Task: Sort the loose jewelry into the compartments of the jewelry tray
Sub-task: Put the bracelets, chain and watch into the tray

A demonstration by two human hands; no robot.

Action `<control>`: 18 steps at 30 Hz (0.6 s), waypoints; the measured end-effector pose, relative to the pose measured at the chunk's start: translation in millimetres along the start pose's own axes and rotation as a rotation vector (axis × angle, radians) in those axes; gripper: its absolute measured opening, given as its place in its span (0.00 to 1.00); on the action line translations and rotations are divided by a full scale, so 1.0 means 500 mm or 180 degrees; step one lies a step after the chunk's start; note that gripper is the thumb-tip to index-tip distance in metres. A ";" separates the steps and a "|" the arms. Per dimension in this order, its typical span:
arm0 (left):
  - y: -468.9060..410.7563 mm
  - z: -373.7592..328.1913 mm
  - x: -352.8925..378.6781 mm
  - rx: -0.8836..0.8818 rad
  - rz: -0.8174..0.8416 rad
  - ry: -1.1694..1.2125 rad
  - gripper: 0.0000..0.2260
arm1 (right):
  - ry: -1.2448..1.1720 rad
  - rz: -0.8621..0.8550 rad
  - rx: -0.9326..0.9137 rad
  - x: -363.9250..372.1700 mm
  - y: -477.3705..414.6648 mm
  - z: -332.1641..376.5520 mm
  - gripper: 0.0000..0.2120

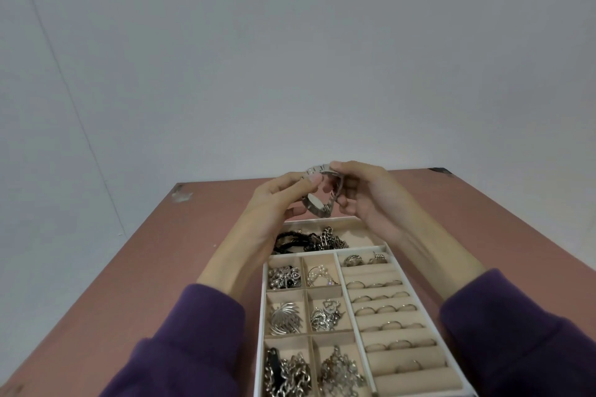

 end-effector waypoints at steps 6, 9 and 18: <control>0.004 0.000 -0.011 -0.0040 -0.0287 0.0096 0.12 | 0.0697 -0.0029 0.0290 -0.006 -0.002 -0.028 0.11; 0.007 -0.012 -0.021 -0.0158 -0.0330 0.0473 0.10 | 0.1039 0.0334 0.0295 0.010 0.003 -0.035 0.20; 0.000 -0.061 -0.032 -0.0304 -0.0775 0.0261 0.05 | 0.0598 0.0618 -0.0026 0.010 0.018 -0.017 0.06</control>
Point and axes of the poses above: each hand's wrist, its own y-axis away from the middle knuckle, its own x-axis out of the palm, z = x × y, the point moved 6 cm from there along -y, towards the middle knuckle, and after that the axes turned 5 degrees about -x, right-handed, at the moved point
